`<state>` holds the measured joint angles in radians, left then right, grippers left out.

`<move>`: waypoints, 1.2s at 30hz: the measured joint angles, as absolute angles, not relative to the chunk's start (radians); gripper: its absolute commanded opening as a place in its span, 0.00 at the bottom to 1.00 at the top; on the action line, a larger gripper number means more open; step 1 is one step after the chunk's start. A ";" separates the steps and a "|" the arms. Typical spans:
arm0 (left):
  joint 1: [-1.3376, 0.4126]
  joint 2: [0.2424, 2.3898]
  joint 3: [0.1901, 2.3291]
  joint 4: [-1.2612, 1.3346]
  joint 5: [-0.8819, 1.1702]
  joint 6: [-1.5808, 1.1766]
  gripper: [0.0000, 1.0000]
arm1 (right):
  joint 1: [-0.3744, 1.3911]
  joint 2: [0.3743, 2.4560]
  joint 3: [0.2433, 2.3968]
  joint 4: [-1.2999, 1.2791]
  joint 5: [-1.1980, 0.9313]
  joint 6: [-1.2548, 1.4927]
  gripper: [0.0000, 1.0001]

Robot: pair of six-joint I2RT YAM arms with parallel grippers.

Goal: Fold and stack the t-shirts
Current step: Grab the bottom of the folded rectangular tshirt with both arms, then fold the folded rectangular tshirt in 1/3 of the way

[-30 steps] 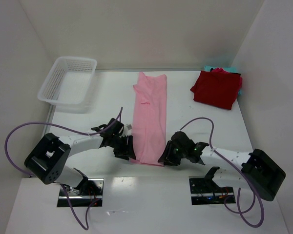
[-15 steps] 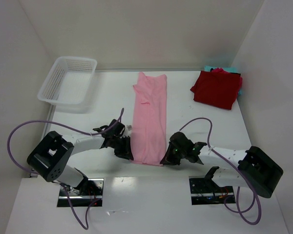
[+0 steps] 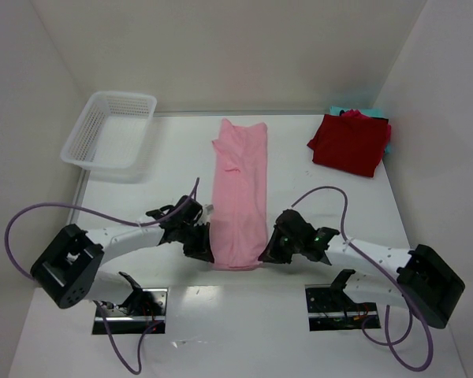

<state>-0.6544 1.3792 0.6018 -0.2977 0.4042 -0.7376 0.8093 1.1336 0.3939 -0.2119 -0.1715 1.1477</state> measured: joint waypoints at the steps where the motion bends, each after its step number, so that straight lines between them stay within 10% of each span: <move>1: -0.660 1.354 0.601 -0.311 0.403 -0.738 0.00 | 0.809 1.107 0.398 -0.227 -0.172 1.147 0.00; 20: -0.697 1.118 0.731 -0.477 0.297 -0.809 0.00 | 0.770 0.991 0.620 -0.398 -0.107 1.113 0.00; 36: -0.436 1.531 1.083 -0.439 0.350 -0.591 0.00 | 0.450 1.312 0.839 -0.304 -0.143 0.897 0.00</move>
